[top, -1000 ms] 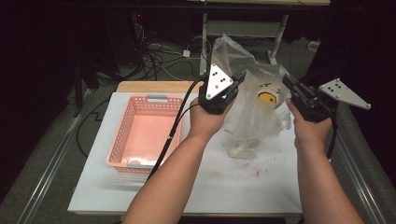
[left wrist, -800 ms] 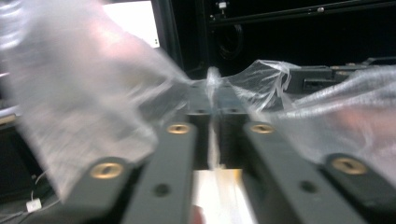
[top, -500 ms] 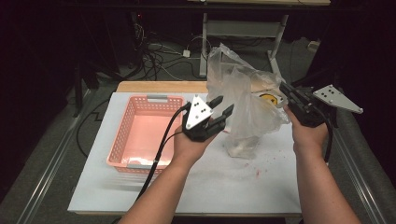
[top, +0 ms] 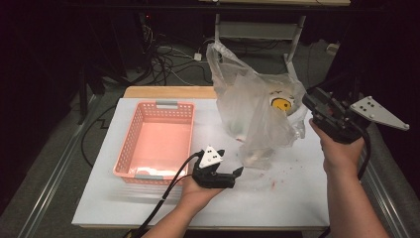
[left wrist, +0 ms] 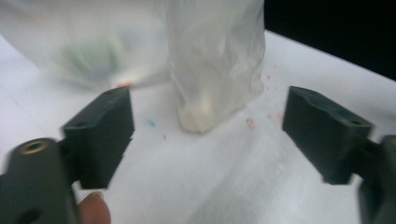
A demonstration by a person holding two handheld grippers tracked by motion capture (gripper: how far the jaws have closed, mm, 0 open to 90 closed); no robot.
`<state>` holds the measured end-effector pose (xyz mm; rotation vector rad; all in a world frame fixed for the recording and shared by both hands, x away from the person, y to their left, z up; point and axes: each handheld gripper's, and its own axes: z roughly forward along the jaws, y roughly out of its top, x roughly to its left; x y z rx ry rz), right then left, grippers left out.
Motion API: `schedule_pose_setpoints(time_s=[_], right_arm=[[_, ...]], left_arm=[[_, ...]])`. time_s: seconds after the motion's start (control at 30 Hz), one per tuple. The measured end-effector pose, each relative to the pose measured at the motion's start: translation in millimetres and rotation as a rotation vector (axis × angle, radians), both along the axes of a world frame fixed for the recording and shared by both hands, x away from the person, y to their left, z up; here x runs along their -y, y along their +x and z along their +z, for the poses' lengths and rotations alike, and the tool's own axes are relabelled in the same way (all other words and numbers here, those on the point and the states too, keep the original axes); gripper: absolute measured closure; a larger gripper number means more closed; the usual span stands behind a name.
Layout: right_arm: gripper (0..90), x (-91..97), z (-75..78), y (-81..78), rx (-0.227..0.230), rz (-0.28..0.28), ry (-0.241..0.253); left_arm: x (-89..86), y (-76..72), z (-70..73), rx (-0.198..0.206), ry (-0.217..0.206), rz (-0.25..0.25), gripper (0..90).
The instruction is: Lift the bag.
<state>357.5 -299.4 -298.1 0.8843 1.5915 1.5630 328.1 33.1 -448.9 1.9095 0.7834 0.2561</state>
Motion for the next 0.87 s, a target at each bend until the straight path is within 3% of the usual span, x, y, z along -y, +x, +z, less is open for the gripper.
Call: schedule_pose_setpoints(time_s=[0.07,0.13,0.27,0.6,0.7,0.87], right_arm=[[52.5,4.0,-3.5,-4.7,-0.015,0.002,-0.005],[47.8,7.9,-11.0,-9.1,-0.031,0.007,-0.012],[34.5,14.5,-32.2,-16.1,-0.064,0.011,-0.032],[5.8,20.0,-88.0,-30.8,-0.198,0.009,-0.048],[0.5,20.6,-99.2,-34.5,-0.225,0.007,-0.064],[0.0,18.4,-115.6,-37.1,-0.258,0.024,-0.085]], left_arm=[[0.5,-2.6,-4.0,0.012,0.014,-0.004,14.1],[1.4,-4.7,-7.9,0.016,0.038,-0.005,7.6],[1.5,-7.0,-13.6,0.027,0.037,0.005,0.0],[2.0,-9.8,-17.0,0.052,0.024,0.021,0.0],[2.3,-10.8,-18.0,0.056,0.026,0.021,0.0],[1.4,-11.6,-19.1,0.061,0.026,0.029,0.0]])
